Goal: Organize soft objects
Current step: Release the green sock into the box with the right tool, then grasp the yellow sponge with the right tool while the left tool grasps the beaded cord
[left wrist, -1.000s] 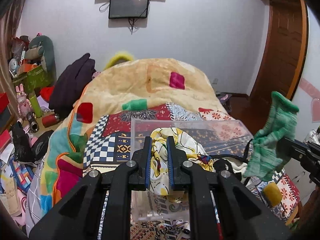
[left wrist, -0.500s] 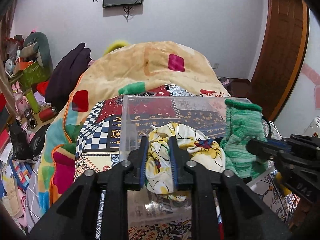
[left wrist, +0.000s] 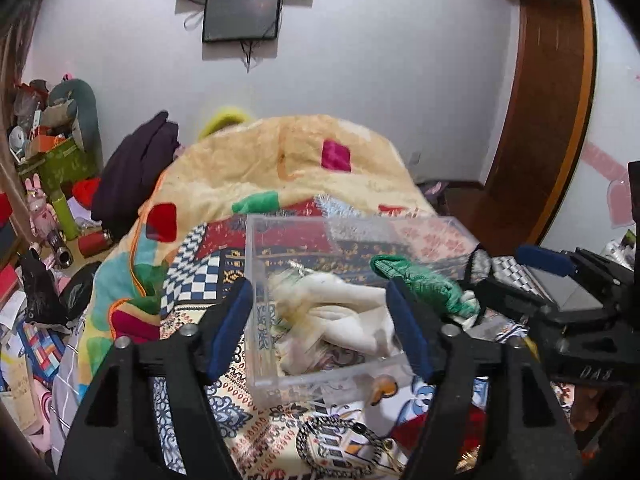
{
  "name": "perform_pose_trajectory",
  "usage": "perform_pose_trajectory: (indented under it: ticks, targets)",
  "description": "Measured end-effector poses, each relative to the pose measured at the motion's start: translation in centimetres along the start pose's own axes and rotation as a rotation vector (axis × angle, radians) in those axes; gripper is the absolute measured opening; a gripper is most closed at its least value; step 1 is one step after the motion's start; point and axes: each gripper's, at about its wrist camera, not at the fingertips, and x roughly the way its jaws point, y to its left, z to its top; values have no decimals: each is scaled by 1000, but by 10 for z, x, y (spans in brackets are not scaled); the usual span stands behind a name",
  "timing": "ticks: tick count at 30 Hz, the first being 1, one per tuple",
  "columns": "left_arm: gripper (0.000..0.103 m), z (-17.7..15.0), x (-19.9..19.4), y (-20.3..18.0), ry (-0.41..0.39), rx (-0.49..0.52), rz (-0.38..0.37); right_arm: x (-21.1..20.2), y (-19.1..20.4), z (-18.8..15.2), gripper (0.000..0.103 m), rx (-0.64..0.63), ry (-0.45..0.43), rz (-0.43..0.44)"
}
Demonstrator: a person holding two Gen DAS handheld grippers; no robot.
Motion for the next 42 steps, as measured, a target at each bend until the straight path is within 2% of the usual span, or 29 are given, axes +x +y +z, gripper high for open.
perform_pose_trajectory:
  ticks: [2,4,6,10,16,20,24,26,27,29,30,32,34,36,39,41,42]
  targets:
    - [80,1,-13,-2,-22,6,-9,-13,-1,3,82,1,-37,-8]
    - [92,1,-25,-2,-40,10,-17,-29,-4,5,85,6,-75,-9]
    - [99,-1,-34,-2,-53,10,-16,-45,-9,3,88,7,-104,-22]
    - [100,-10,-41,2,-34,10,-15,-58,-17,-9,91,-9,-102,-59]
    - [100,-36,-30,10,48,25,25,-53,-32,-45,92,-46,4,-148]
    - [100,-56,-19,12,100,39,47,-40,-45,-73,92,-28,101,-165]
    - [100,-75,-7,14,148,49,70,-25,-66,-93,91,47,182,-153]
    - [96,-81,-2,17,169,43,72,-18,-75,-101,83,77,214,-144]
    - [89,-84,1,18,185,40,68,-14,-78,-103,79,88,231,-138]
    - [80,-87,7,19,219,34,60,-8,-83,-106,62,113,257,-115]
    - [74,-87,10,20,236,27,57,-6,-85,-107,58,119,263,-109]
    - [70,-88,12,23,247,12,45,-3,-85,-111,43,130,271,-98]
    - [59,-89,15,24,263,3,42,-1,-87,-113,31,140,275,-79]
    - [48,-92,20,24,300,-5,25,-3,-87,-113,30,144,267,-74]
    - [40,-92,21,20,297,12,35,-8,-85,-113,30,146,242,-62]
    - [30,-92,22,17,296,25,42,-12,-82,-111,29,147,227,-56]
    - [22,-92,23,15,298,33,39,-13,-81,-111,29,146,221,-55]
